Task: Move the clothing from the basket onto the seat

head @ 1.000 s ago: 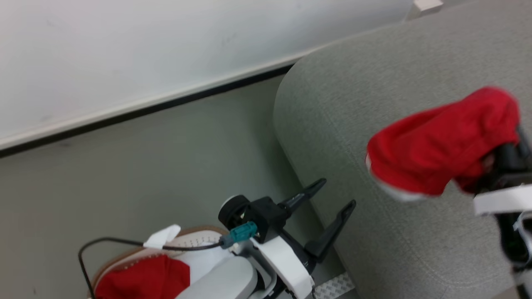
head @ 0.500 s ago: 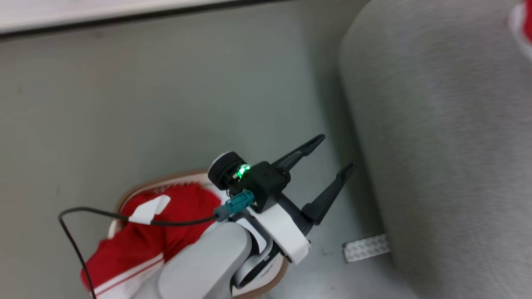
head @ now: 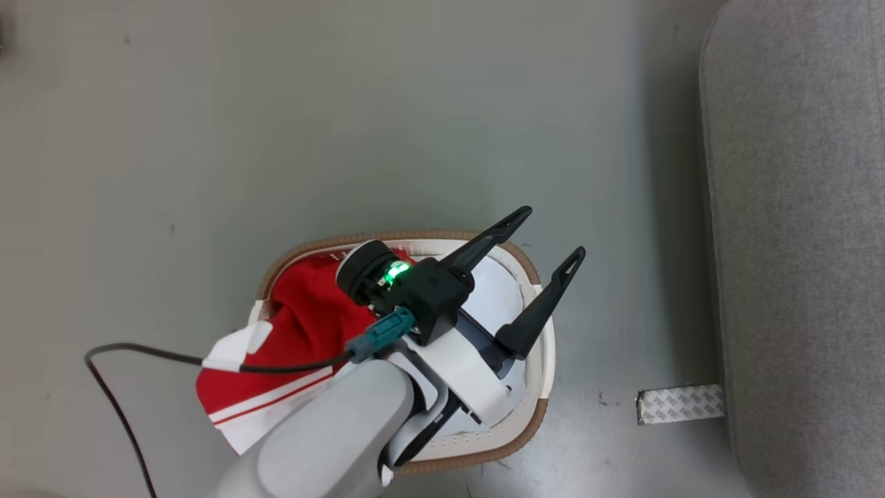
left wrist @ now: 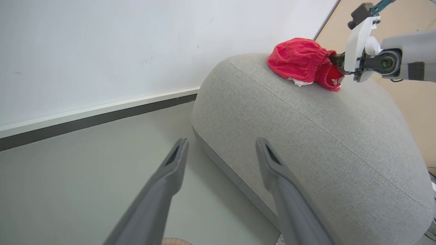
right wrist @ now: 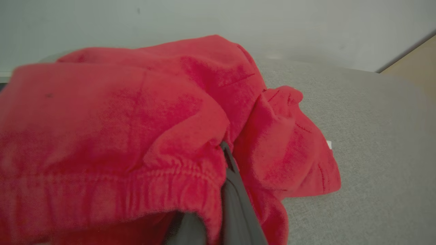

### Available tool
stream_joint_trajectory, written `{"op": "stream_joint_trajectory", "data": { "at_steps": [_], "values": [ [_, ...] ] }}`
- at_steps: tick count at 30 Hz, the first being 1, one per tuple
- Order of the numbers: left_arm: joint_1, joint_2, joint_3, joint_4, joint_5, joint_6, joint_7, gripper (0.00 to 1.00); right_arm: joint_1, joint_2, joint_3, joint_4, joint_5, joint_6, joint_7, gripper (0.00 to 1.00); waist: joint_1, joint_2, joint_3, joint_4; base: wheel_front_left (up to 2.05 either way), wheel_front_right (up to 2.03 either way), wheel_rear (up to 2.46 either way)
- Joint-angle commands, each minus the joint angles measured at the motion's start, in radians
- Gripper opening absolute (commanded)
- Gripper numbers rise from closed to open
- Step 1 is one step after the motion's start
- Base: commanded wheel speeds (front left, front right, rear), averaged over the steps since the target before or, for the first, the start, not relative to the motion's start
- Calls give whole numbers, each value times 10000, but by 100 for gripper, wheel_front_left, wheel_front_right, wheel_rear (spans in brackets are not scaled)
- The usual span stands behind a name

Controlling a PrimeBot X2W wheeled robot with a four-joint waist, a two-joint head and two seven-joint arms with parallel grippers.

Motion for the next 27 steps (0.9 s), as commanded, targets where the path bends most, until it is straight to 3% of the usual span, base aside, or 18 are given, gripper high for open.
{"op": "stream_joint_trajectory", "data": {
  "at_steps": [1, 3, 4, 5, 6, 14, 22, 27],
  "values": [
    [-24, 4, 36, 47, -99, 38, -83, 100, 3, -82, 203, 177, -55, -21, 207, 0, -3, -1, -132, 1, 0, 0, 0],
    [5, 26, 101, 105, -123, 42, -155, 100, 32, 88, 544, 268, 146, -21, 449, 4, -3, -1, -279, -51, 0, 0, 0],
    [33, 38, 115, 134, -159, 50, -165, 100, 59, 128, 711, 248, 225, -21, 513, 30, -3, -1, -373, -88, 0, 0, 0],
    [63, 51, 134, 166, -186, 57, -183, 100, 69, 134, 865, 174, 328, -21, 494, 96, -3, -1, -478, -131, 0, 0, 0],
    [99, 55, 150, 204, -201, 48, -208, 100, 79, 132, 1016, 95, 410, -21, 447, 100, -3, -1, -599, -174, 0, 0, 0],
    [894, 78, 428, 677, -742, 89, -429, 100, 509, 96, 2951, -758, 822, -22, 484, 100, -3, -1, -2385, -443, 0, 0, 0],
    [2052, 252, 891, 778, -1177, 207, -569, 100, 1067, -703, 4930, -2380, 1702, -22, 920, 100, -3, -1, -4486, -274, 0, 0, 0],
    [2546, 366, 1268, 658, -1356, 333, -574, 100, 1308, -1015, 5336, -3521, 2434, -22, 670, 100, -3, -1, -5274, -49, 0, 0, 0]
  ]
}}
